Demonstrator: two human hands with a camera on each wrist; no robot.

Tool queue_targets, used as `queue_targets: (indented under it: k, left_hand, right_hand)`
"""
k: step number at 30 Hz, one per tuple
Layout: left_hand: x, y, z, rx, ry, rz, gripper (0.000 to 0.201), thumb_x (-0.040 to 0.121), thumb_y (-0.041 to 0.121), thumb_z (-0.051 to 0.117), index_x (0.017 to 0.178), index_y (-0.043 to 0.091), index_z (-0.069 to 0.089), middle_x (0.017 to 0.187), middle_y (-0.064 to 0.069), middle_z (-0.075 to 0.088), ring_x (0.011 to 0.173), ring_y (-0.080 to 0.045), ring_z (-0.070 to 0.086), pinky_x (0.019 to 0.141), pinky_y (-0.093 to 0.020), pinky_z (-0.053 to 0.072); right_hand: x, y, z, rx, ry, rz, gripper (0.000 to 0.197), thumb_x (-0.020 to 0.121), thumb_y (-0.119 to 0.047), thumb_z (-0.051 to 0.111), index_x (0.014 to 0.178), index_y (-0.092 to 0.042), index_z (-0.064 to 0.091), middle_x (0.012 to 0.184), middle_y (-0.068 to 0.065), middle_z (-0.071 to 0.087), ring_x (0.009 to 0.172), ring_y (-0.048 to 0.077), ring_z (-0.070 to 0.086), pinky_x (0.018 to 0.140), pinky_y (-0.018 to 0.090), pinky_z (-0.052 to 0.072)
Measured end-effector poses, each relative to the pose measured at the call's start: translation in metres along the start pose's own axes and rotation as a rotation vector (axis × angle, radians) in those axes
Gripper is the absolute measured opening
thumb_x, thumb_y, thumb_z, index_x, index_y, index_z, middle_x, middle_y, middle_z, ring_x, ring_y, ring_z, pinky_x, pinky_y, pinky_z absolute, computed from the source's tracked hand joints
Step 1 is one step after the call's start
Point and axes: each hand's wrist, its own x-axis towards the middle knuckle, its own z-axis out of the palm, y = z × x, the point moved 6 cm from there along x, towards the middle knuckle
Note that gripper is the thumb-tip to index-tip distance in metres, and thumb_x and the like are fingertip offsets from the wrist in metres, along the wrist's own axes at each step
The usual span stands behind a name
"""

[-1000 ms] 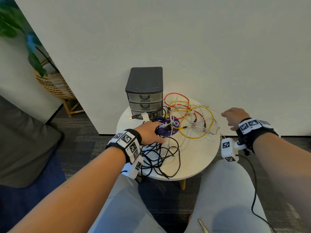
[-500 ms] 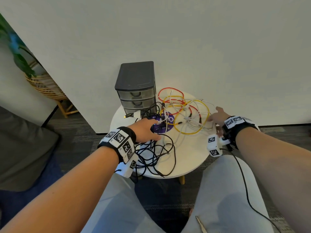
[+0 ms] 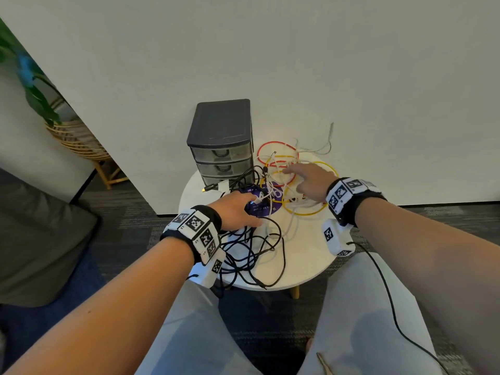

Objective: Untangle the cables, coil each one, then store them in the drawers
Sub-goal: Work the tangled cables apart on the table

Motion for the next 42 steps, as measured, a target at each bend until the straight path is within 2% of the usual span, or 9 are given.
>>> queue_targets:
  k: [4,10,15,19,24,29,34,38,42]
  left_hand:
    - [0.000,0.001,0.000,0.007,0.008,0.009,0.076,0.094,0.049,0.065,0.157,0.023,0.032,0.147,-0.011,0.042,0.130,-0.028,0.047,0.104,-0.034,0.041]
    - [0.000,0.000,0.000,-0.008,0.013,0.021,0.072,0.095,0.047,0.065,0.156,0.024,0.034,0.143,-0.011,0.045,0.126,-0.028,0.049,0.097,-0.030,0.040]
    - [0.002,0.000,0.002,-0.018,0.008,0.009,0.074,0.095,0.048,0.065,0.157,0.024,0.033,0.146,-0.012,0.043,0.131,-0.029,0.046,0.105,-0.034,0.041]
    - [0.005,-0.003,0.006,-0.033,0.011,0.000,0.077,0.093,0.050,0.067,0.157,0.024,0.033,0.147,-0.012,0.043,0.131,-0.029,0.046,0.110,-0.040,0.042]
    - [0.002,-0.002,0.004,-0.068,0.023,0.022,0.071,0.092,0.045,0.069,0.153,0.024,0.038,0.141,-0.011,0.046,0.125,-0.028,0.050,0.105,-0.036,0.044]
    - [-0.001,-0.002,0.003,-0.110,0.027,0.041,0.068,0.092,0.041,0.072,0.150,0.024,0.041,0.140,-0.011,0.049,0.123,-0.027,0.052,0.104,-0.035,0.046]
    - [0.000,0.000,0.002,-0.092,0.029,0.034,0.072,0.092,0.043,0.070,0.153,0.024,0.038,0.142,-0.012,0.047,0.125,-0.027,0.051,0.104,-0.034,0.045]
    - [-0.001,0.002,0.001,-0.049,0.029,0.024,0.078,0.094,0.046,0.068,0.157,0.021,0.031,0.146,-0.013,0.043,0.130,-0.028,0.047,0.100,-0.030,0.039]
    - [-0.001,0.001,0.001,-0.042,0.024,0.015,0.080,0.093,0.048,0.067,0.158,0.021,0.029,0.149,-0.013,0.041,0.132,-0.029,0.046,0.104,-0.032,0.039]
  right_hand:
    - [-0.001,-0.015,0.020,-0.333,-0.147,-0.041,0.055,0.093,-0.016,0.045,0.140,-0.043,0.048,0.153,0.001,0.044,0.142,0.030,0.037,0.105,0.053,0.031]
    - [-0.012,-0.029,0.027,-0.501,-0.227,-0.168,0.055,0.092,-0.003,0.043,0.137,-0.034,0.055,0.165,0.008,0.024,0.155,0.021,0.008,0.118,0.058,0.011]
    - [-0.009,-0.026,0.014,-0.373,-0.082,-0.080,0.070,0.087,0.007,0.036,0.142,-0.036,0.044,0.136,0.005,0.055,0.134,0.033,0.043,0.109,0.053,0.027]
    - [-0.007,-0.021,0.009,-0.225,0.009,-0.008,0.085,0.087,0.008,0.038,0.154,-0.040,0.020,0.154,0.004,0.043,0.131,0.036,0.048,0.104,0.057,0.036]
    - [0.000,-0.007,0.006,-0.114,0.072,0.029,0.082,0.087,0.003,0.043,0.157,-0.033,0.019,0.159,0.009,0.029,0.126,0.039,0.051,0.095,0.055,0.049]
    - [0.000,0.008,0.006,-0.147,0.049,0.121,0.073,0.091,-0.003,0.043,0.158,-0.023,0.024,0.160,0.010,0.027,0.131,0.040,0.047,0.101,0.053,0.048]
    - [-0.010,-0.006,0.017,-0.062,-0.059,-0.044,0.064,0.083,0.013,0.037,0.126,-0.023,0.066,0.156,0.000,0.044,0.147,0.026,0.033,0.119,0.044,0.030]
    - [-0.011,-0.018,0.020,0.007,-0.092,-0.095,0.066,0.073,0.015,0.035,0.085,-0.035,0.075,0.129,0.004,0.066,0.122,0.030,0.058,0.104,0.049,0.049]
    - [-0.012,-0.024,0.011,0.146,-0.017,-0.054,0.050,0.077,0.011,0.036,0.081,-0.028,0.068,0.099,0.002,0.073,0.101,0.028,0.064,0.083,0.036,0.050]
